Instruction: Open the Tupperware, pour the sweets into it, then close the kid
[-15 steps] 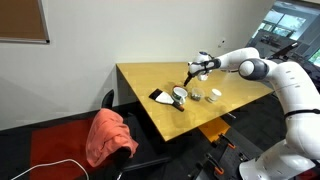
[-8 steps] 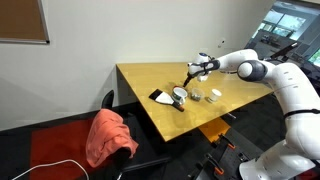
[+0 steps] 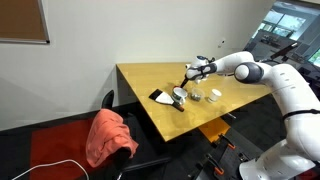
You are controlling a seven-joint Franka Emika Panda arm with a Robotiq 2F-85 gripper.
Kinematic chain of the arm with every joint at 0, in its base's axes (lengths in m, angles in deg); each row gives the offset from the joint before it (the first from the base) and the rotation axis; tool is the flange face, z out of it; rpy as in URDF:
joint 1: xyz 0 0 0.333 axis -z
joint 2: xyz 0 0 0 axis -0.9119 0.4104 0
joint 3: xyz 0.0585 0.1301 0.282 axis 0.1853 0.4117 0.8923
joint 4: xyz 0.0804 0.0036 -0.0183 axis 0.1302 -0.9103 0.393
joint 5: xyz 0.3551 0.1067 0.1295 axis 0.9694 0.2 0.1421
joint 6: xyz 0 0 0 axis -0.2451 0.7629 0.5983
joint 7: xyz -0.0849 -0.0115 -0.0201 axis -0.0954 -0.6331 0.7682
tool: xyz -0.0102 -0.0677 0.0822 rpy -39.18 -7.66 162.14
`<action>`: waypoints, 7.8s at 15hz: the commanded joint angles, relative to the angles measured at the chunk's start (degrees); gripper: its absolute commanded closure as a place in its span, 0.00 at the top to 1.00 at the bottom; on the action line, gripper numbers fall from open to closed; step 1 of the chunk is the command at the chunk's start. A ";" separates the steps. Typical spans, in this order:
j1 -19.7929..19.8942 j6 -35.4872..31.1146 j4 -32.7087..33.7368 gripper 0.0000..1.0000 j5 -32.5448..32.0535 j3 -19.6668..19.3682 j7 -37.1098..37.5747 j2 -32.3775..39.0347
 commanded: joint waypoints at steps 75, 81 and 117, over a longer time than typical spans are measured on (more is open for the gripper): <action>4.29 0.27 -36.39 0.02 5.01 -7.01 14.30 -31.22; 4.02 1.65 -33.55 0.08 5.16 -7.38 15.30 -28.64; 14.47 6.30 -24.58 0.02 8.95 2.82 1.70 -21.87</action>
